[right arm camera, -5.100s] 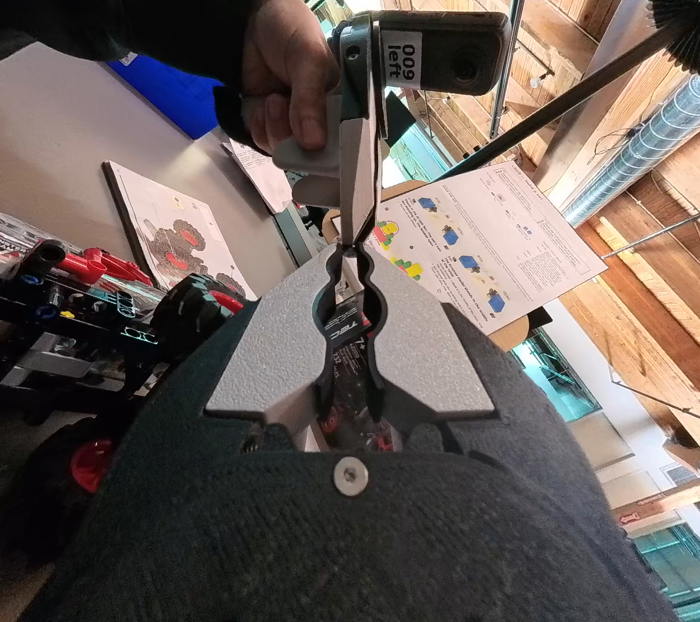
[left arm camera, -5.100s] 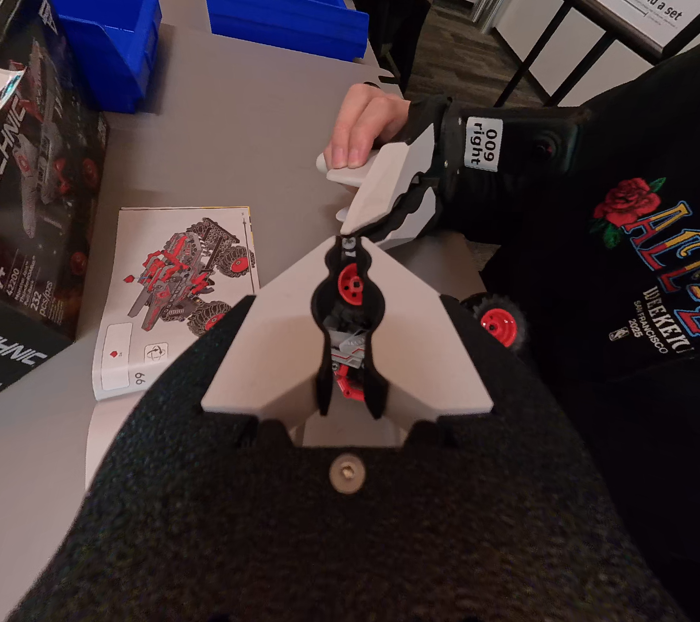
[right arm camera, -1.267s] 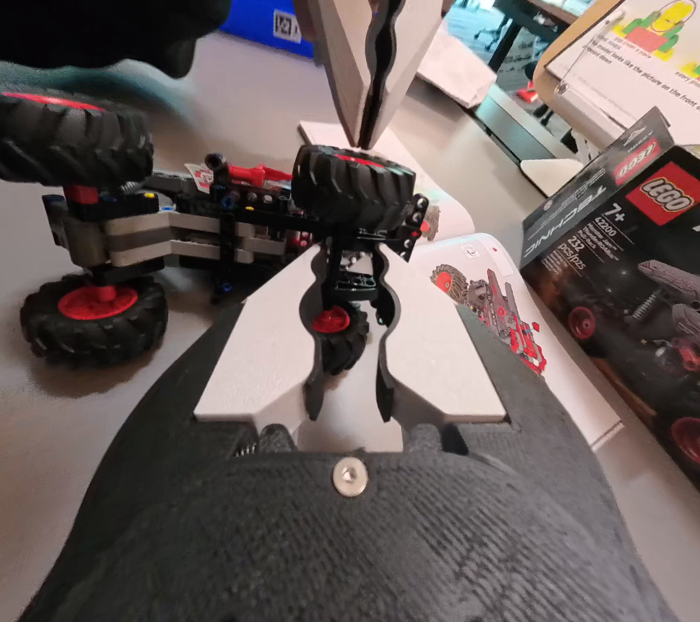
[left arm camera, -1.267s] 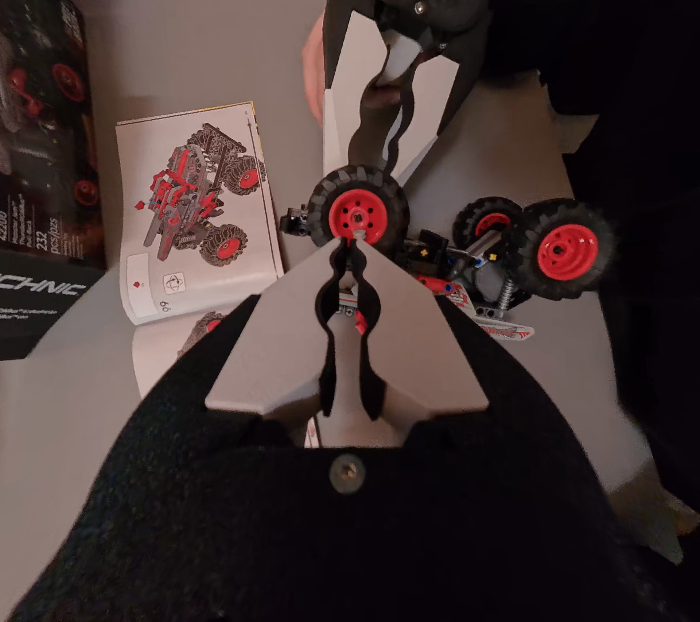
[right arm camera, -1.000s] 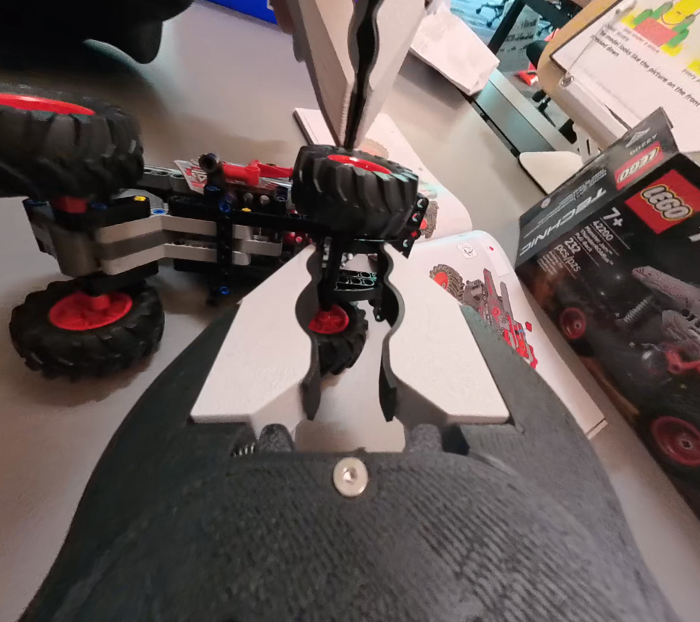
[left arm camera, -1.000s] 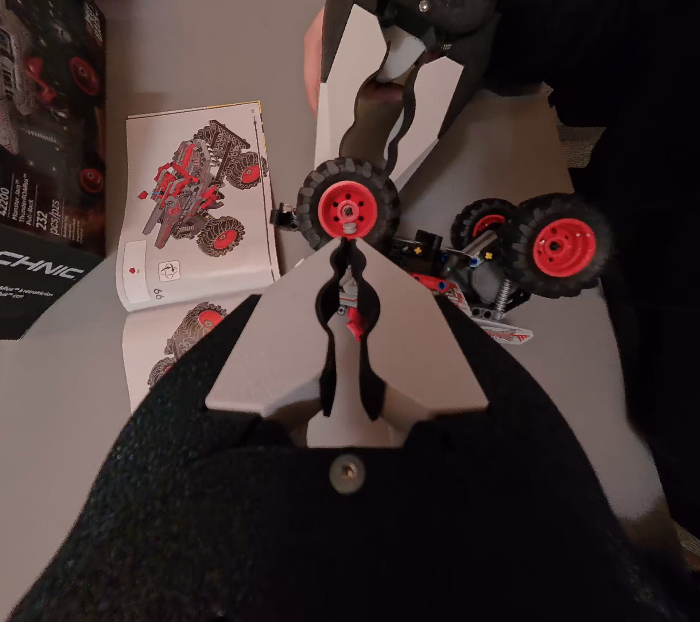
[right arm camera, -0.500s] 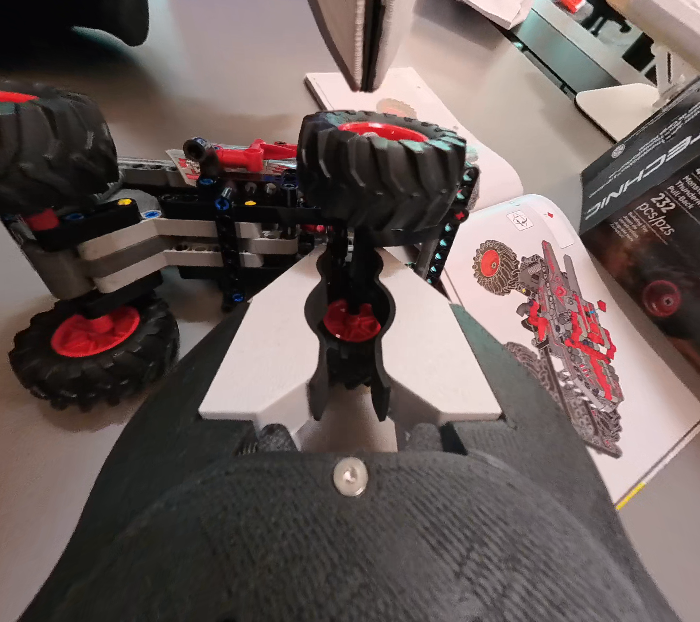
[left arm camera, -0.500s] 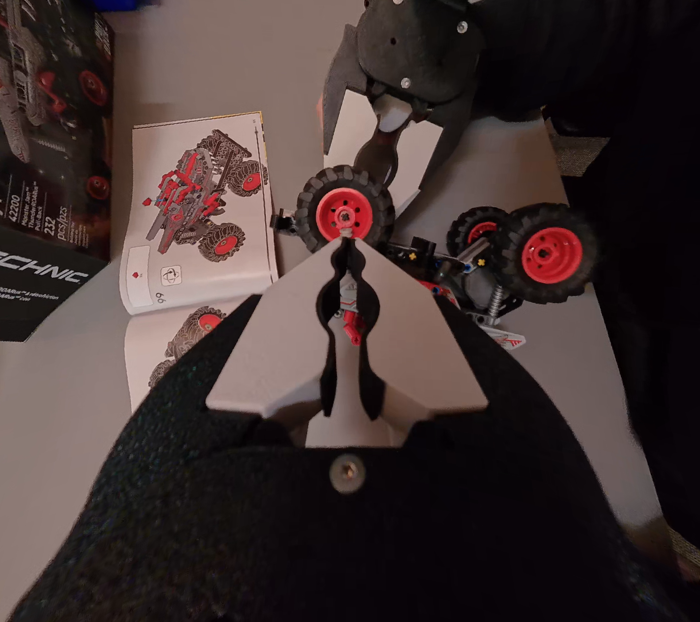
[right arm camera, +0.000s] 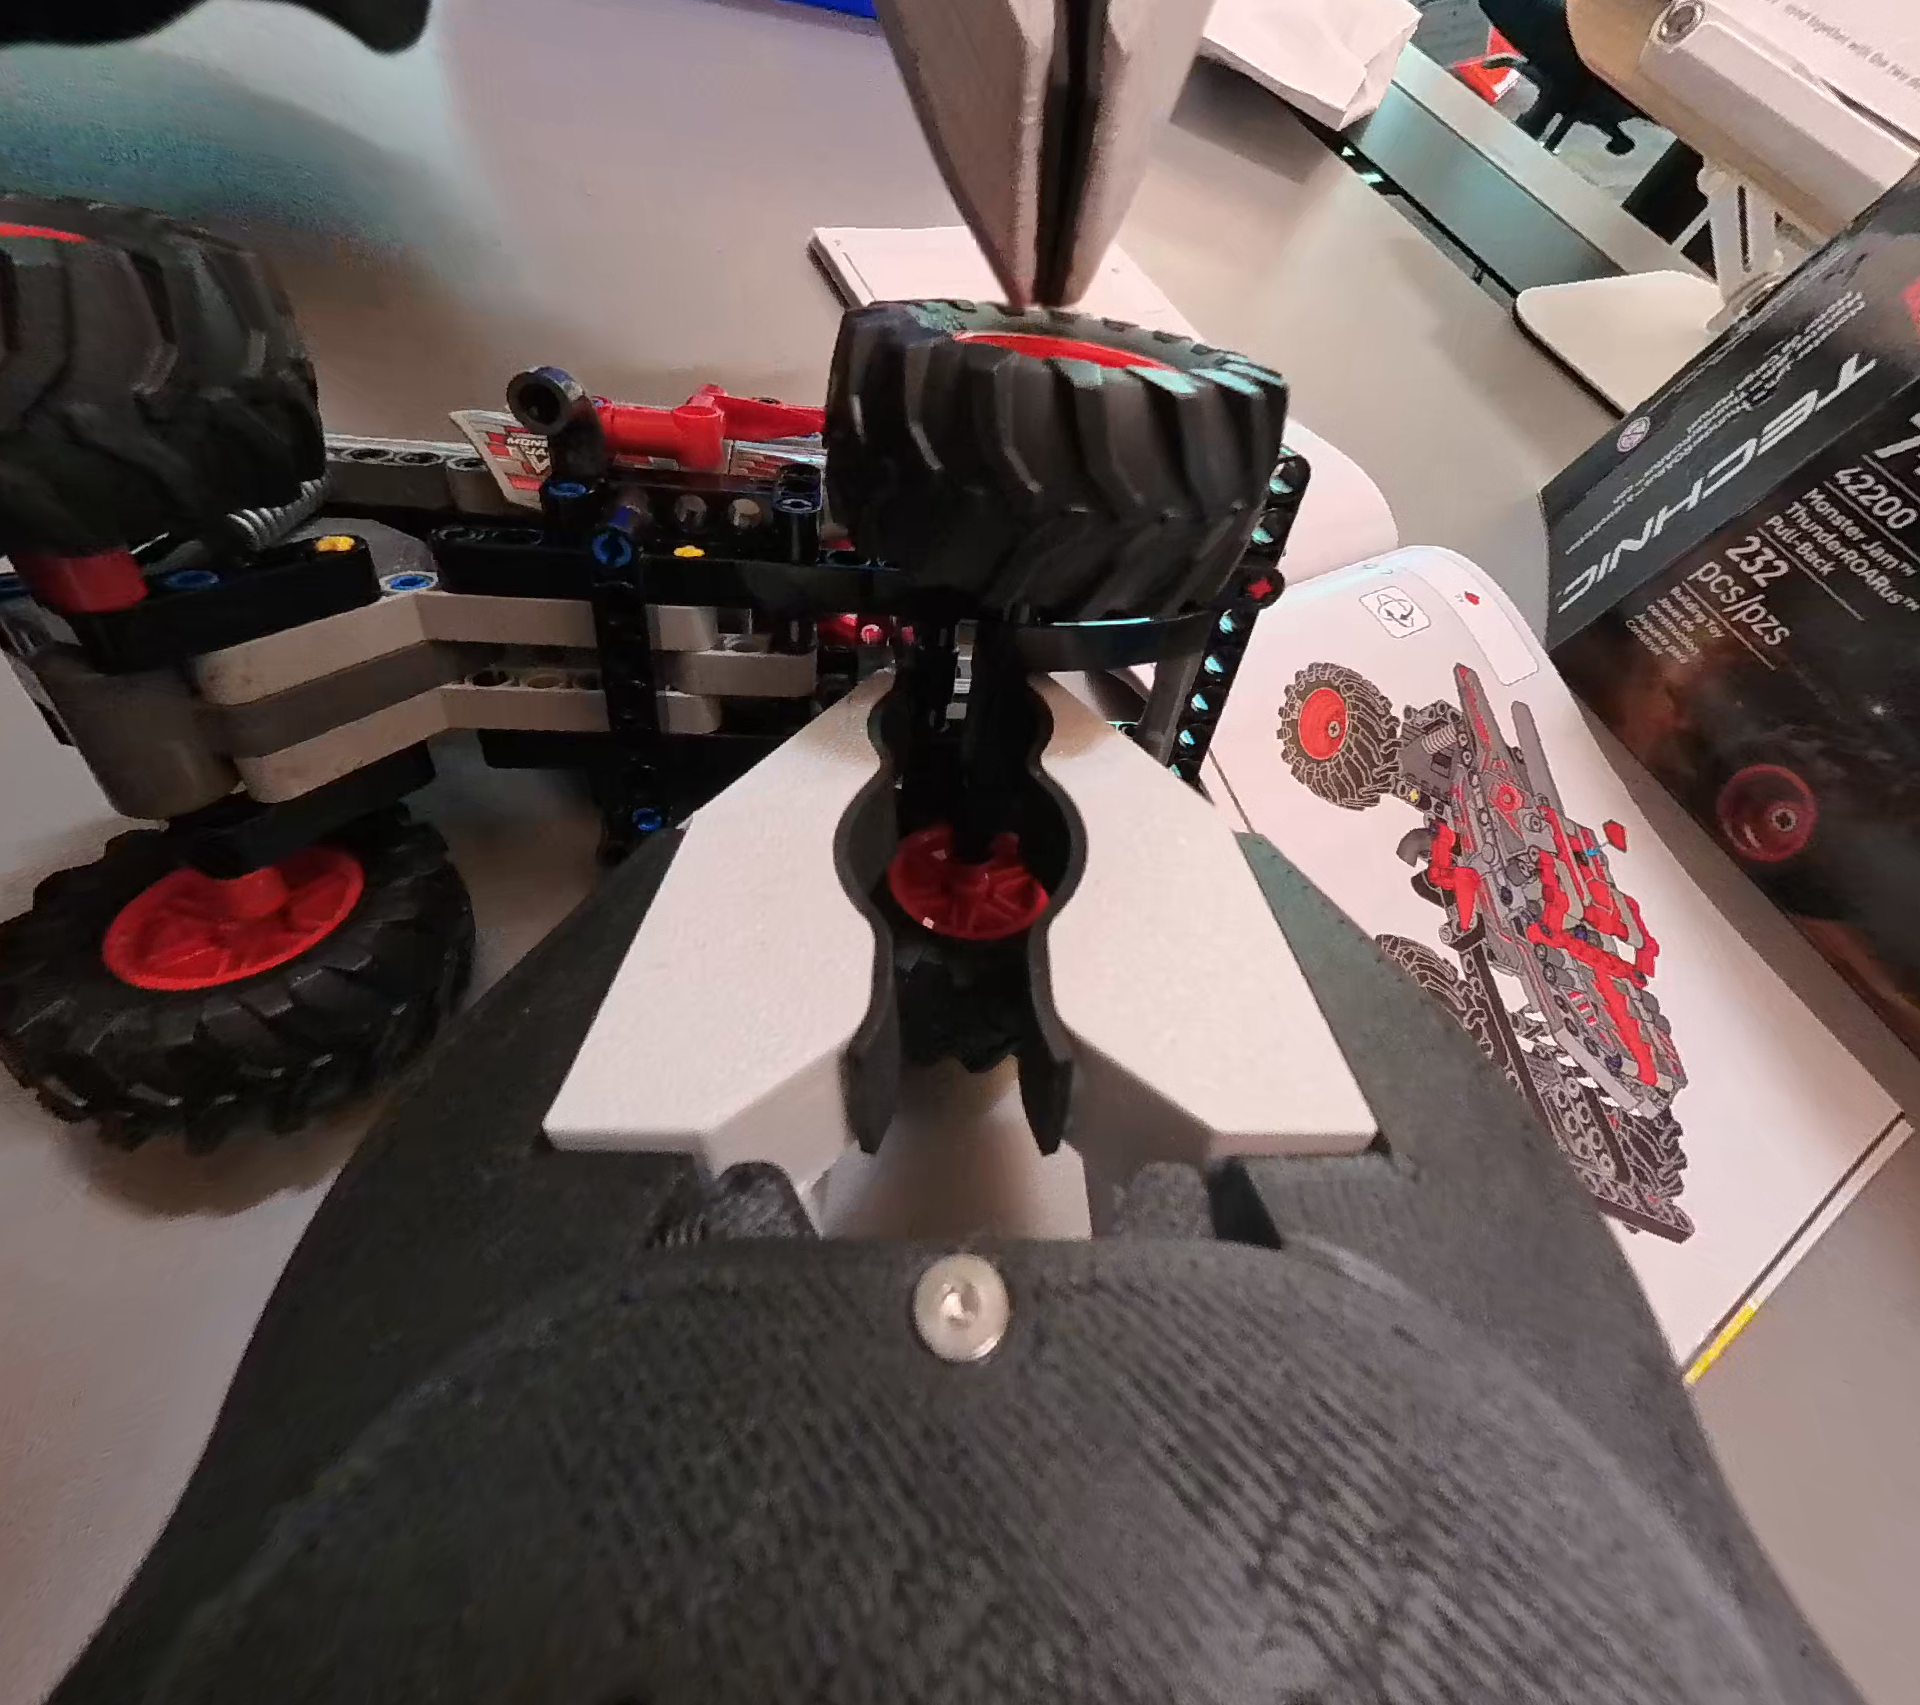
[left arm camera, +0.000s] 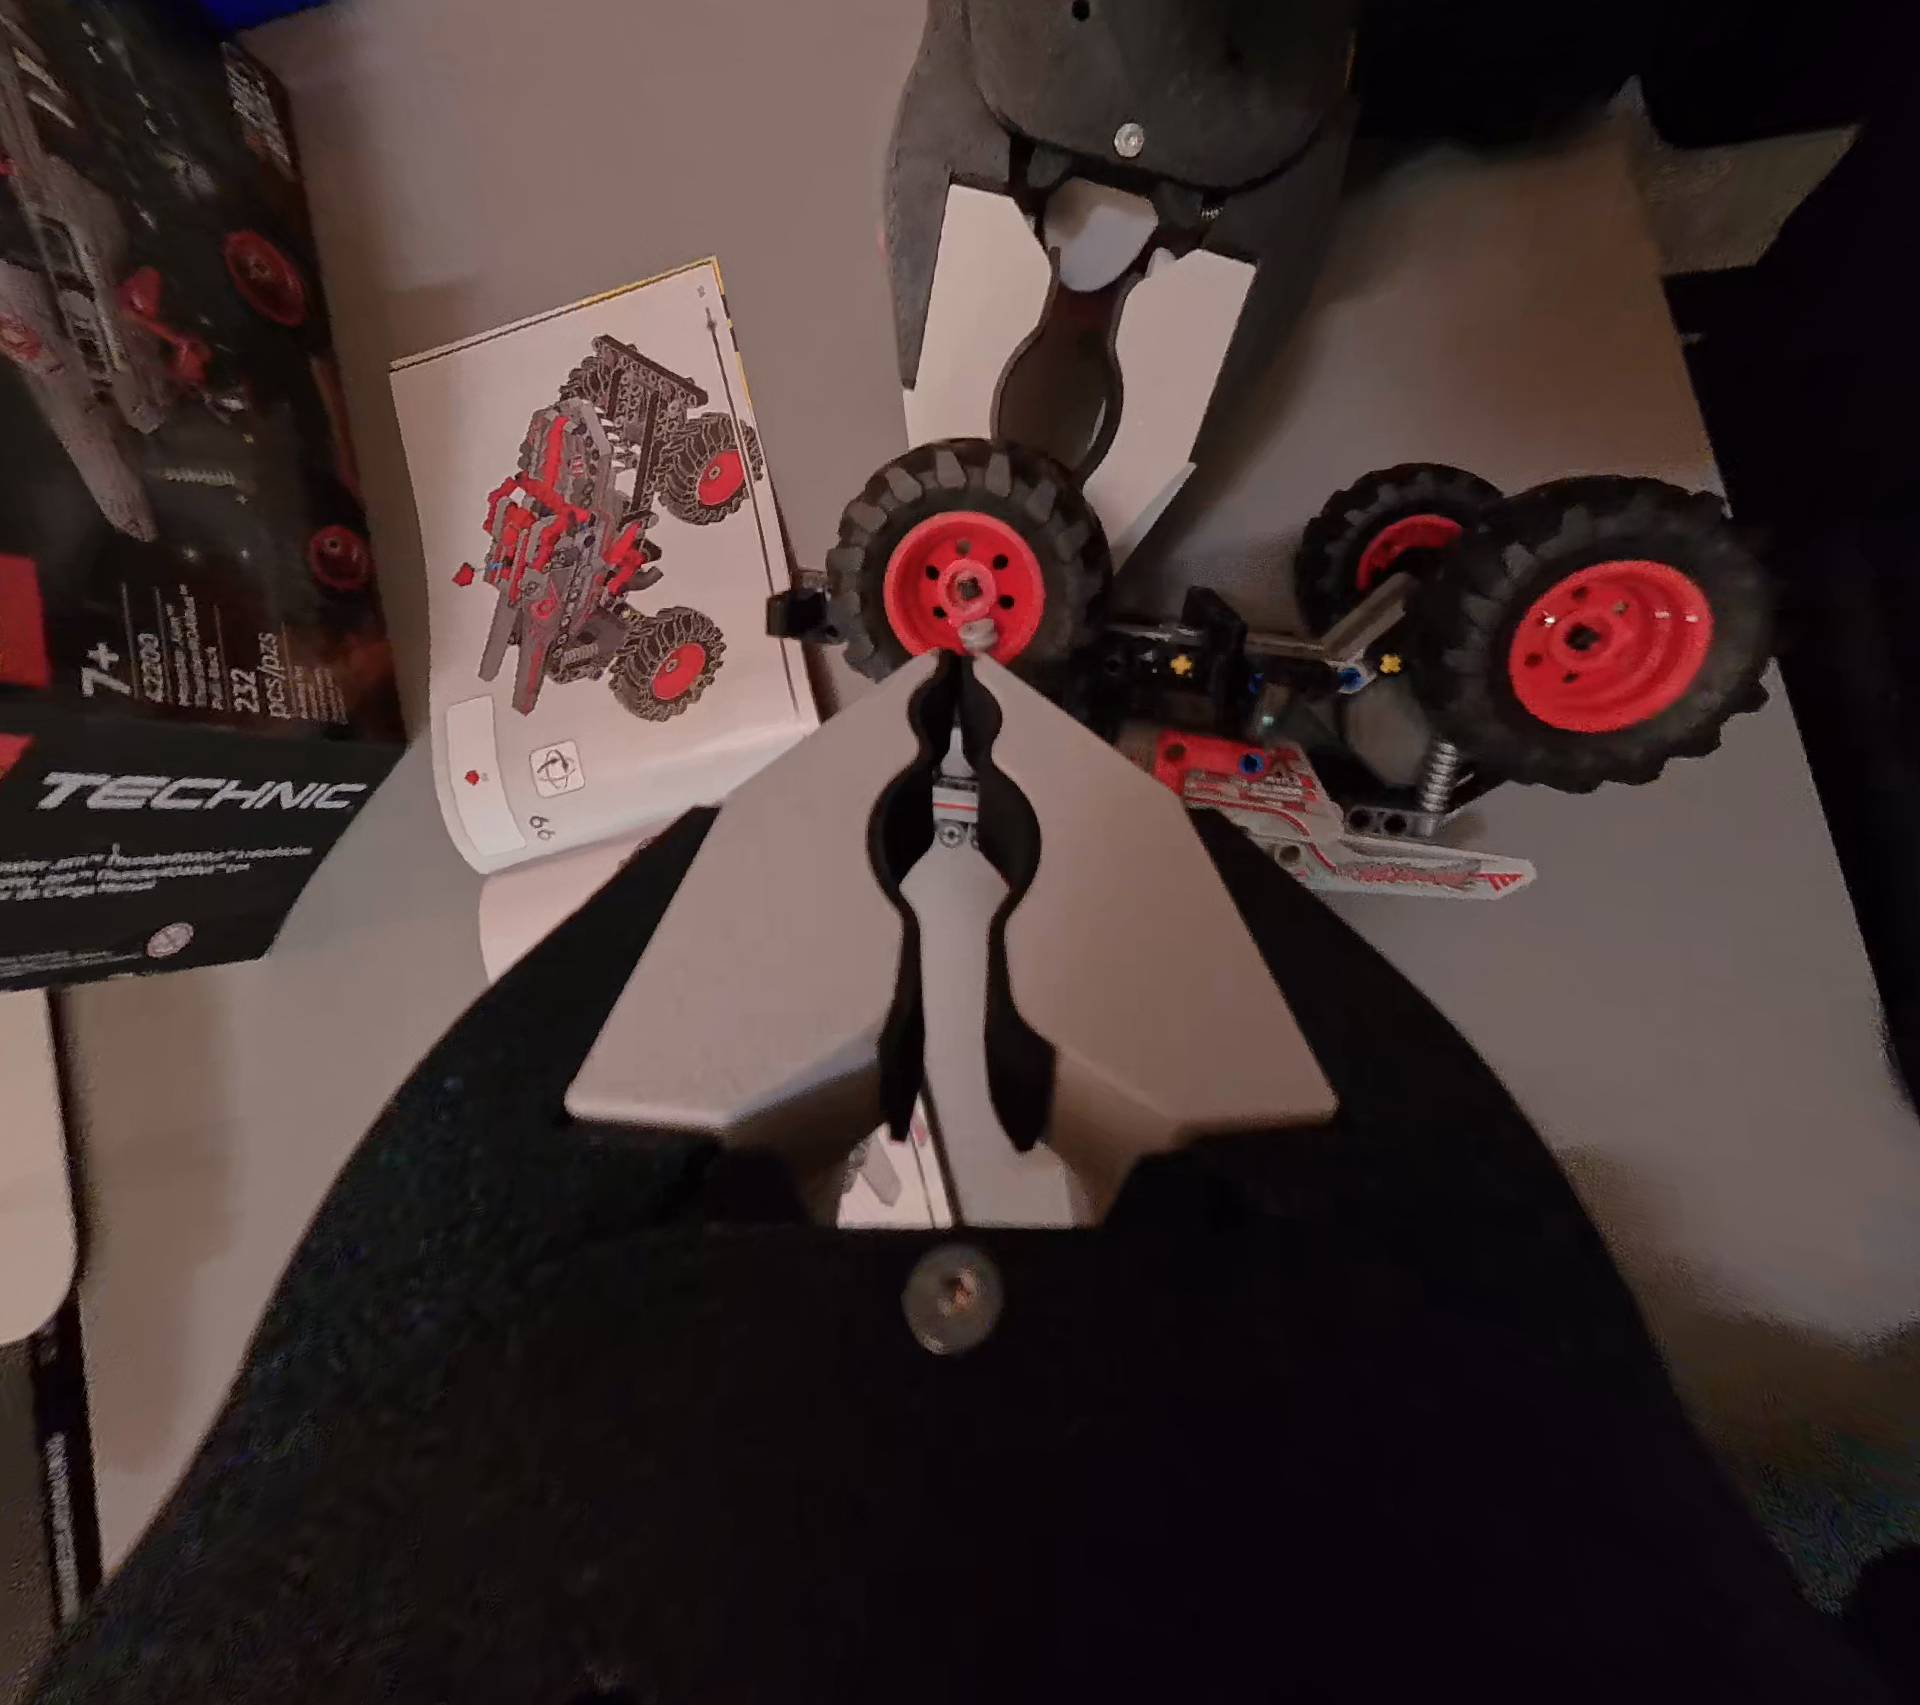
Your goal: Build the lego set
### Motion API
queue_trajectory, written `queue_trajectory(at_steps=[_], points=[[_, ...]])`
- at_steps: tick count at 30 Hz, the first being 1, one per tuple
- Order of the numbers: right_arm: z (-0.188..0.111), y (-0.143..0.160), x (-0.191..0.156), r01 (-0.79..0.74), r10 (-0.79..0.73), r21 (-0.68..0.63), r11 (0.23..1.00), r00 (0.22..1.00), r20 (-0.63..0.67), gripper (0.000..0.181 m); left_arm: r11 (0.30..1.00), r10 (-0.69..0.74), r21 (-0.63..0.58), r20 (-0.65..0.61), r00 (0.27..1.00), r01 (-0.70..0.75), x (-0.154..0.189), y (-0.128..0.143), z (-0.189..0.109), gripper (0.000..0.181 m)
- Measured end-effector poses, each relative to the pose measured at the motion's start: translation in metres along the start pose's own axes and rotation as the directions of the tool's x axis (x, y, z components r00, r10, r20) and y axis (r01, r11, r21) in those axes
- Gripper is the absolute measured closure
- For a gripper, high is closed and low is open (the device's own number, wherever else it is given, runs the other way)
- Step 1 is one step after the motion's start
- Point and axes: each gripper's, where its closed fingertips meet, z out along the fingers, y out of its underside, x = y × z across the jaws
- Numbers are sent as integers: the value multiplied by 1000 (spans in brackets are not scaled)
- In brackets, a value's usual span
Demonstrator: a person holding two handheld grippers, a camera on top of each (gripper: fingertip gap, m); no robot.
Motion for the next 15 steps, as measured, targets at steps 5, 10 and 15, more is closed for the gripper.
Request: queue_trajectory(at_steps=[5,10,15], points=[[0,0,0,2,-2,6,1000,1000,-3,164,994,11,-105,-40,999,-15,2,-1,6,181],[0,0,0,5,-5,6,1000,1000,-5,164,986,-19,-167,-49,999,11,0,-2,6,177],[0,0,0,9,-9,6,1000,1000,-6,164,977,-49,-213,-88,995,29,3,-3,5,176]])
